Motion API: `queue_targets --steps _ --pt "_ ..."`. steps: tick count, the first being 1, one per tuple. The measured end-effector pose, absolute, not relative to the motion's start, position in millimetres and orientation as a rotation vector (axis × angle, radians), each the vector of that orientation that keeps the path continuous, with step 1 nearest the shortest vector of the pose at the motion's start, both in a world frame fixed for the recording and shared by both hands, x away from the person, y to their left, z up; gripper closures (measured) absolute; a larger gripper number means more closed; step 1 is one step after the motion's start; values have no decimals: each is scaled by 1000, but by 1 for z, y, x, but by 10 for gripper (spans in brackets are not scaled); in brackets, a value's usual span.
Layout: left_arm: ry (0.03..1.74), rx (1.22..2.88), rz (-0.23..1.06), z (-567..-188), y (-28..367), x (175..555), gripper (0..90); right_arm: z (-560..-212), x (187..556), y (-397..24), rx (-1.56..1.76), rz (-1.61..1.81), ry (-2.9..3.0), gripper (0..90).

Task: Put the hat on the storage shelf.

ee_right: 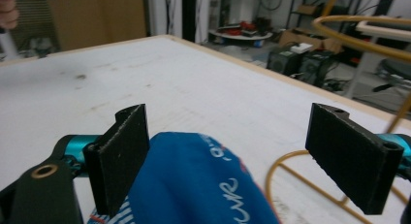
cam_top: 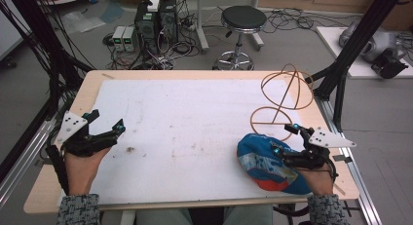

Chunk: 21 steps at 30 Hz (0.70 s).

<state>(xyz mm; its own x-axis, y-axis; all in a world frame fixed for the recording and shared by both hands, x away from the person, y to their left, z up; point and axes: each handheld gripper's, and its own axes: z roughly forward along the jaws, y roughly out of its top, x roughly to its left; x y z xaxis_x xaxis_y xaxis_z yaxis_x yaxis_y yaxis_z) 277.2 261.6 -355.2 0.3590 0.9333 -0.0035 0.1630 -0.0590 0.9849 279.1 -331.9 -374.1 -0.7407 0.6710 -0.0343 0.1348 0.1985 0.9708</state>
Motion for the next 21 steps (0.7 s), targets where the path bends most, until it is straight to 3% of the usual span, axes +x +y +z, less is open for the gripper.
queue_targets --steps 14,21 --pt "1027 1508 856 -355 260 277 135 -384 282 -305 646 1448 2219 210" --pt "1030 1509 860 -355 260 277 139 -389 285 -300 650 1366 2259 323"
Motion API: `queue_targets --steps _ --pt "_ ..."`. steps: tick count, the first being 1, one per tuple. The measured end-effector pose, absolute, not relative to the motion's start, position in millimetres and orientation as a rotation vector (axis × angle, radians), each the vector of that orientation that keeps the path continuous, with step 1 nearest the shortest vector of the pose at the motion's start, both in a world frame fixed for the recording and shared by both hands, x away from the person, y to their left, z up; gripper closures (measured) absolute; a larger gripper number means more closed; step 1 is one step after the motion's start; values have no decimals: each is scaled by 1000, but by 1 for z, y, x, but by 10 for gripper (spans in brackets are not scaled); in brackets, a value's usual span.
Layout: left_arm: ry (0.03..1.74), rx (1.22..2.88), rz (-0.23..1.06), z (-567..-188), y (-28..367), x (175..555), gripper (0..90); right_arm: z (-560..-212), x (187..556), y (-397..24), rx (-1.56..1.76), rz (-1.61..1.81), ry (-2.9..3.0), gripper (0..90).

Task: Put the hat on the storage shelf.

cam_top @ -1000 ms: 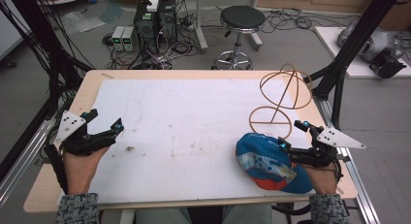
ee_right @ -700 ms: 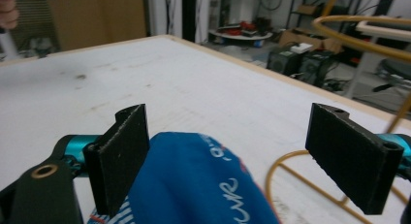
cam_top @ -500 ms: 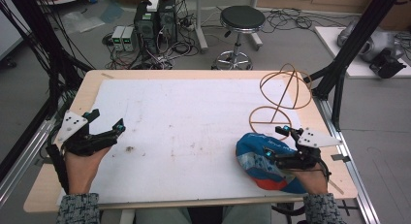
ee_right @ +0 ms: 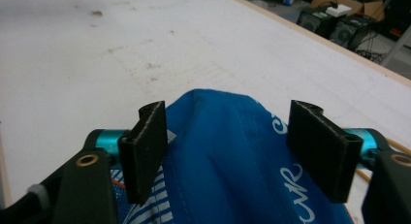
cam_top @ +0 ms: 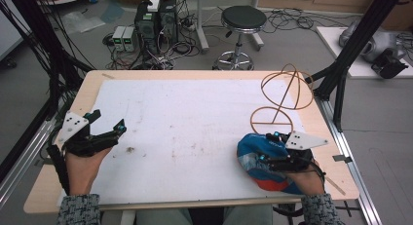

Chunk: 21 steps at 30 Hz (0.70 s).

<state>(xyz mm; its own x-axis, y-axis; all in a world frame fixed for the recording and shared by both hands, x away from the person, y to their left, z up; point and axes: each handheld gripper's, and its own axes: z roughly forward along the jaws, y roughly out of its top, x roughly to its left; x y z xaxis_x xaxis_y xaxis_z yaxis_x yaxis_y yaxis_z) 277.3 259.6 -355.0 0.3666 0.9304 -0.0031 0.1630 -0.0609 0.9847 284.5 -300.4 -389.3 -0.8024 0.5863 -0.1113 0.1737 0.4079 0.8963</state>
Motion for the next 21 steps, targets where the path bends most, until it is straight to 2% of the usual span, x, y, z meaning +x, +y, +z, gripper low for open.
queue_targets --steps 2,3,4,5,10,15,17,19,21 --pt "1030 1510 857 -355 259 277 141 -390 284 -300 656 1346 2270 367" --pt "1031 1510 855 -355 259 277 141 -391 285 -299 651 1337 2280 422" --pt "1031 1510 855 -355 259 277 141 -391 285 -299 651 1337 2280 422" --pt "1030 1508 855 -355 259 277 141 -391 284 -299 654 1327 2285 478" --pt "1029 1509 854 -355 259 277 142 -391 283 -299 652 1309 2300 568" --pt "1030 1510 854 -355 259 277 143 -391 282 -299 654 1297 2297 738" --pt "1029 1510 854 -355 259 277 143 -391 282 -299 657 1300 2294 766" --pt "1029 1510 855 -354 259 277 143 -389 281 -302 664 1313 2285 846" --pt "1027 1512 857 -354 259 277 143 -389 280 -304 661 1322 2271 878"
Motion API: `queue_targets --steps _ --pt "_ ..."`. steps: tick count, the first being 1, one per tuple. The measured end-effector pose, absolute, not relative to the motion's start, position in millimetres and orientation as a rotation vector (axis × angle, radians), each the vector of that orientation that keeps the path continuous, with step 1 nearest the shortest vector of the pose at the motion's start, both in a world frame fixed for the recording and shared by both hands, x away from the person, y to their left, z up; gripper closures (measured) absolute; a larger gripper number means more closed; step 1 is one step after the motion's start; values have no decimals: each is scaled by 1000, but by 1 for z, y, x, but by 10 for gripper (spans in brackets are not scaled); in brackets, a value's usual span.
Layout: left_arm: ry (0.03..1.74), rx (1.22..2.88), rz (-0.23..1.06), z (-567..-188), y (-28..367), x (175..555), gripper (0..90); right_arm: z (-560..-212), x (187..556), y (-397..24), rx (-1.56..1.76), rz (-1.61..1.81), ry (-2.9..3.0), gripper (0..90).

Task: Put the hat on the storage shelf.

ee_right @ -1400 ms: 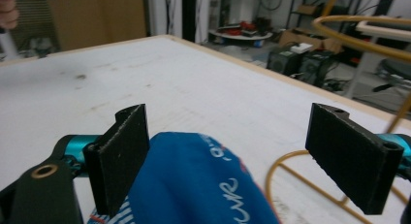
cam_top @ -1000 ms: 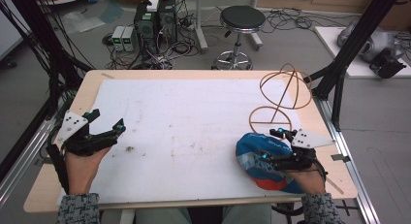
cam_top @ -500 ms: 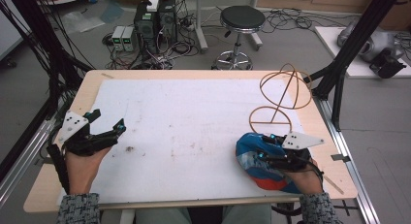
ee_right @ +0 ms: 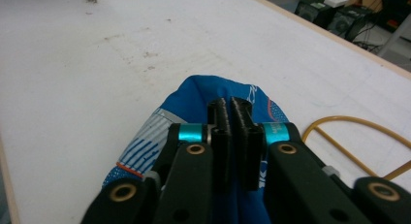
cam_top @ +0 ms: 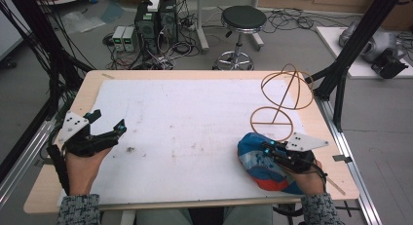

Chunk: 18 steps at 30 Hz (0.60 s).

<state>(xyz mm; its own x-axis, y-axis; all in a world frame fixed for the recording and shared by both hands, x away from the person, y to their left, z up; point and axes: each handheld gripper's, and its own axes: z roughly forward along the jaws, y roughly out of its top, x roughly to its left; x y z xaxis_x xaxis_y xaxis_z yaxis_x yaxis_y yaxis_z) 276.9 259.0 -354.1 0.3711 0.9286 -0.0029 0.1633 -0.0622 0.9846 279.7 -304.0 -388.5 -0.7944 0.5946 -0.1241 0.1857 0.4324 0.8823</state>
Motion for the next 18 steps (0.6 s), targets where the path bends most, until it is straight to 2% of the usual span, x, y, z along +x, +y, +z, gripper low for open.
queue_targets --steps 18 --pt "1030 1511 853 -353 260 276 147 -366 270 -325 695 1512 2097 888"
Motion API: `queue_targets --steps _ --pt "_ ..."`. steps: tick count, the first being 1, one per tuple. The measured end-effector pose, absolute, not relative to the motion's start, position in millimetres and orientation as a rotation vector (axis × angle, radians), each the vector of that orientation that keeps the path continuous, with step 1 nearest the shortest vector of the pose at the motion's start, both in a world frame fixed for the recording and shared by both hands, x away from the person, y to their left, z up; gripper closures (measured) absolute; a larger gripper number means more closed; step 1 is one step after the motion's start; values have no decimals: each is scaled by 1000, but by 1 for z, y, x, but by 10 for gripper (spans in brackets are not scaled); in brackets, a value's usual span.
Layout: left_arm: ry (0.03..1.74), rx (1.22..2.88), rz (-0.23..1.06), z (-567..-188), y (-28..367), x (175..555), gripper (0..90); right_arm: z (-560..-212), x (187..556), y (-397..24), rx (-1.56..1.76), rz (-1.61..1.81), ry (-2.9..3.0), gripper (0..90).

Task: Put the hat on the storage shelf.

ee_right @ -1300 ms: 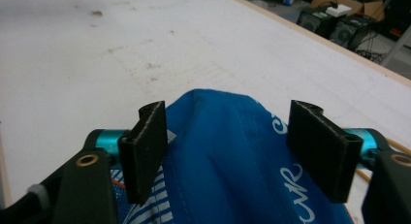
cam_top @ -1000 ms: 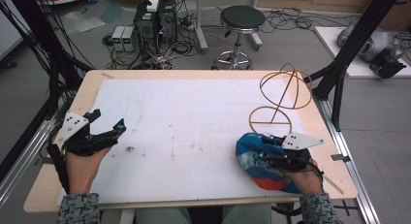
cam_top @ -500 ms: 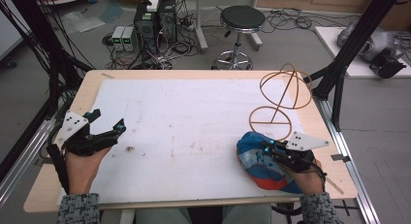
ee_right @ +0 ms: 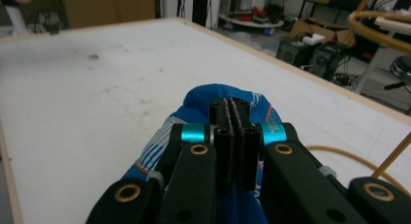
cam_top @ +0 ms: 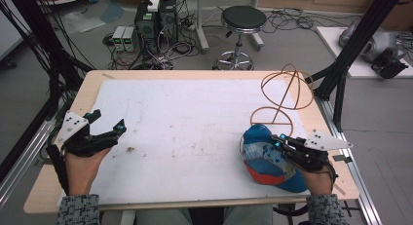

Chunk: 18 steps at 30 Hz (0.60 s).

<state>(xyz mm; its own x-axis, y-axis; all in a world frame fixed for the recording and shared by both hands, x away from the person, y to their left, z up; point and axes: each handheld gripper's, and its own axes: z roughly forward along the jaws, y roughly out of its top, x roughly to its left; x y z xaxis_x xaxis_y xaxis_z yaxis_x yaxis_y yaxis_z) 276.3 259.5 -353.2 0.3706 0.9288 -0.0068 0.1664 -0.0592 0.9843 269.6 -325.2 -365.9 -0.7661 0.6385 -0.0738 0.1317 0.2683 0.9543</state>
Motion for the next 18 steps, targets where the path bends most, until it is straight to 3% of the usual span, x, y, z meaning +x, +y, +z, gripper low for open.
queue_targets --steps 18 --pt "1029 1503 864 -350 262 274 147 -338 256 -331 649 1611 1924 888"
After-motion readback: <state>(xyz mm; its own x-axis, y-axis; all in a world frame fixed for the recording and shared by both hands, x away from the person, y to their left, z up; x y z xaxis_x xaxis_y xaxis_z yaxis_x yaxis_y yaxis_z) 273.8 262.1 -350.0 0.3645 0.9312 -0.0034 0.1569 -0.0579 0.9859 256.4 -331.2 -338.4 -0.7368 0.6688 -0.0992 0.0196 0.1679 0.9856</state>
